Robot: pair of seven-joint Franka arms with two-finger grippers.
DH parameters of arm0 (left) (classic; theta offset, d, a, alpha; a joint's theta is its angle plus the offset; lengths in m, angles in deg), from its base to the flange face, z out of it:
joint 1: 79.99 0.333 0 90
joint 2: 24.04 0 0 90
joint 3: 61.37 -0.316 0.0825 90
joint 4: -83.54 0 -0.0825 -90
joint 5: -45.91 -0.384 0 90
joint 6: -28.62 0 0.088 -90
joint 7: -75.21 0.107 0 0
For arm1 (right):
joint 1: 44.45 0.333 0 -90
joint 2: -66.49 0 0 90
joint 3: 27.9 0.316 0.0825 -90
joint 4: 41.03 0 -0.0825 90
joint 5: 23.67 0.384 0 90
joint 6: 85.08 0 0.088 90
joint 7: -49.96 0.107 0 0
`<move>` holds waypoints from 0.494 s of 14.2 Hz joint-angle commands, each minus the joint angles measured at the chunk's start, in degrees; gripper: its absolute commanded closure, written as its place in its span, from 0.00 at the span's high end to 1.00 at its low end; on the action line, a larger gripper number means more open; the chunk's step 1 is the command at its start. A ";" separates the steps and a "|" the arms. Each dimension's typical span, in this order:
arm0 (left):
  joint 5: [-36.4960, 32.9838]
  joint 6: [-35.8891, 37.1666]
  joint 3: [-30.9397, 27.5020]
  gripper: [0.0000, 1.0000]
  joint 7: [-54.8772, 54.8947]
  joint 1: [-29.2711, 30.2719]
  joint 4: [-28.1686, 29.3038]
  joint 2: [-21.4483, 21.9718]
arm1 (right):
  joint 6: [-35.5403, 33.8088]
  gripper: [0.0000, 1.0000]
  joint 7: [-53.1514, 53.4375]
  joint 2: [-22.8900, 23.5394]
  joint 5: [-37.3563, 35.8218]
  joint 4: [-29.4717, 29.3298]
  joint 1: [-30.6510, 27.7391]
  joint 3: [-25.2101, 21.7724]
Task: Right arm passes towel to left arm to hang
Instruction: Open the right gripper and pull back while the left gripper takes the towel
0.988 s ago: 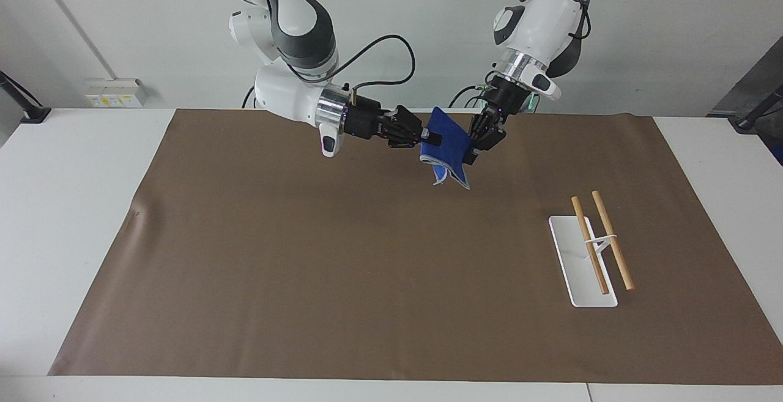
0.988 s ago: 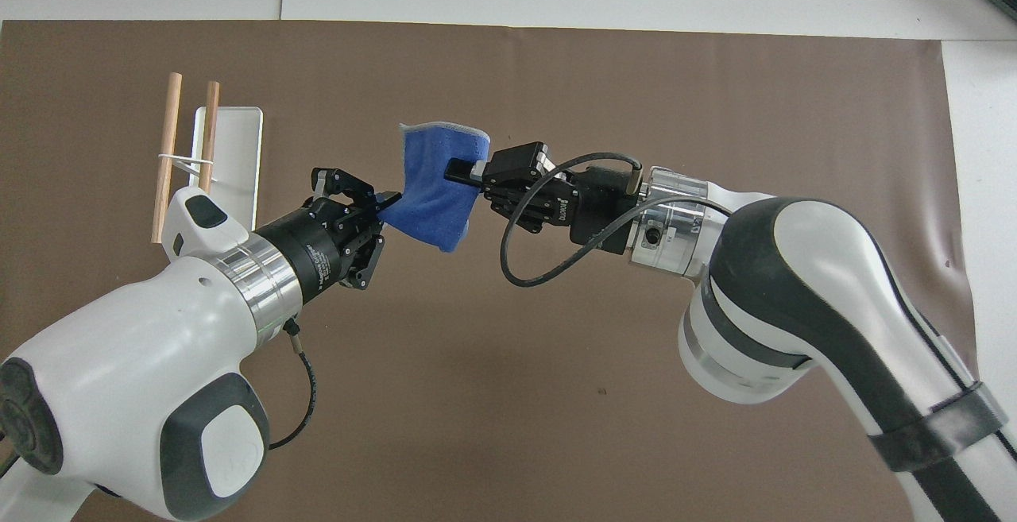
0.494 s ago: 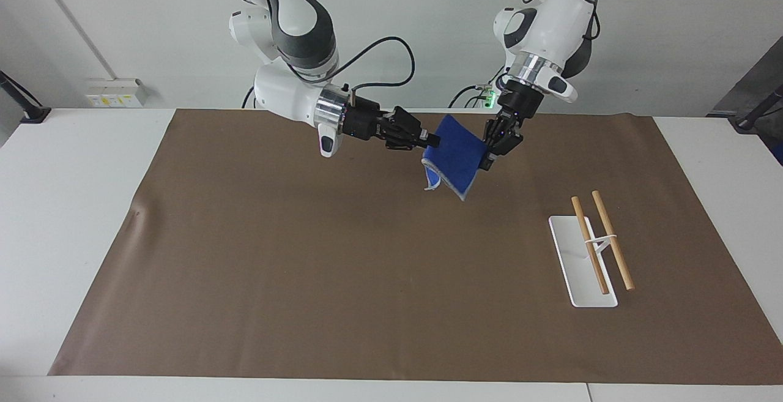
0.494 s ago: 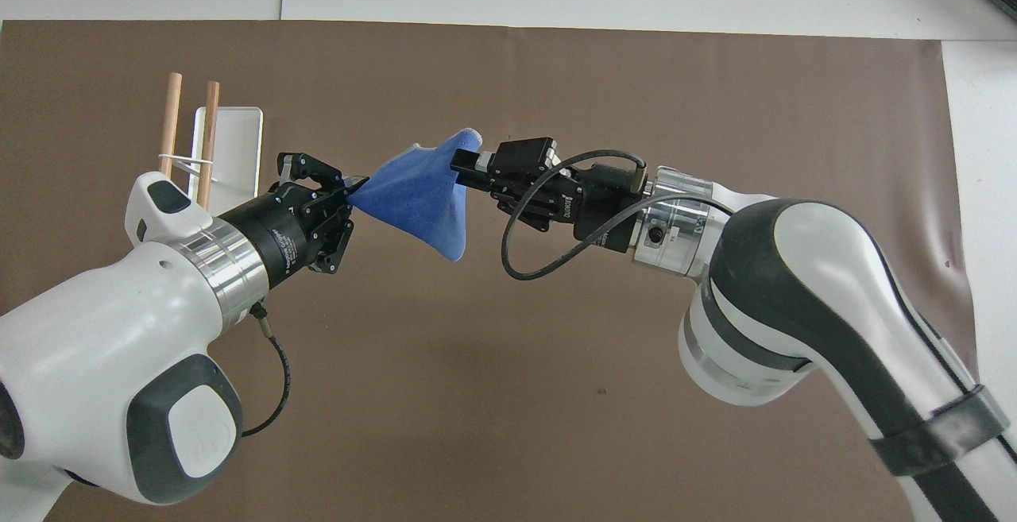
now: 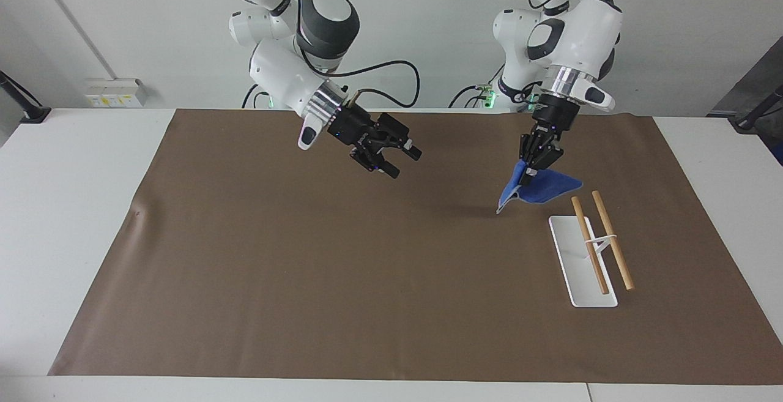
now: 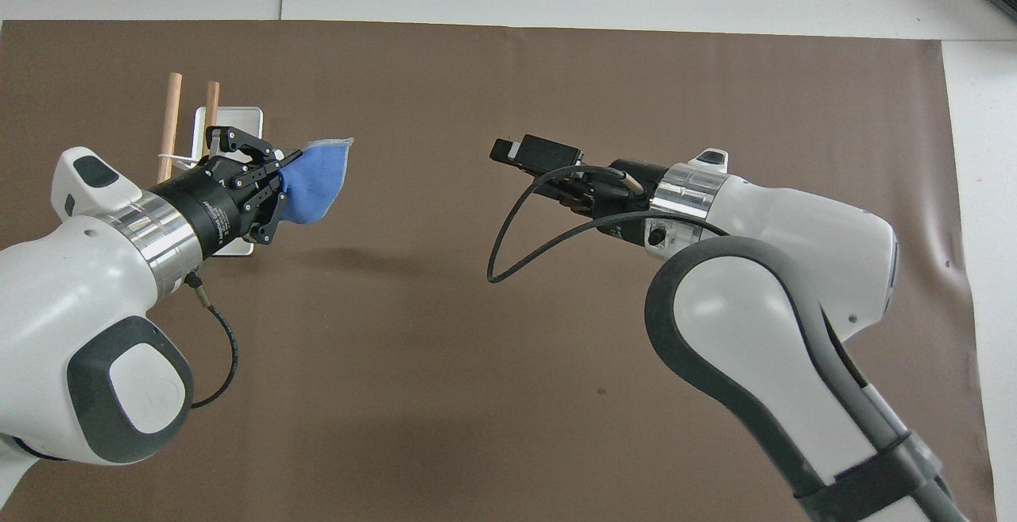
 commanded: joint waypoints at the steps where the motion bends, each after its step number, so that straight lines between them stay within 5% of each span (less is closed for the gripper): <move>1: 0.87 -3.88 0.48 0.00 3.21 2.65 -0.47 -2.86 | -0.12 1.00 3.73 -0.11 -14.89 1.76 -3.37 0.07; 7: 1.05 -13.63 0.30 0.00 3.39 7.30 -0.82 -9.89 | -11.09 1.00 9.63 0.06 -47.76 0.09 -10.93 -0.01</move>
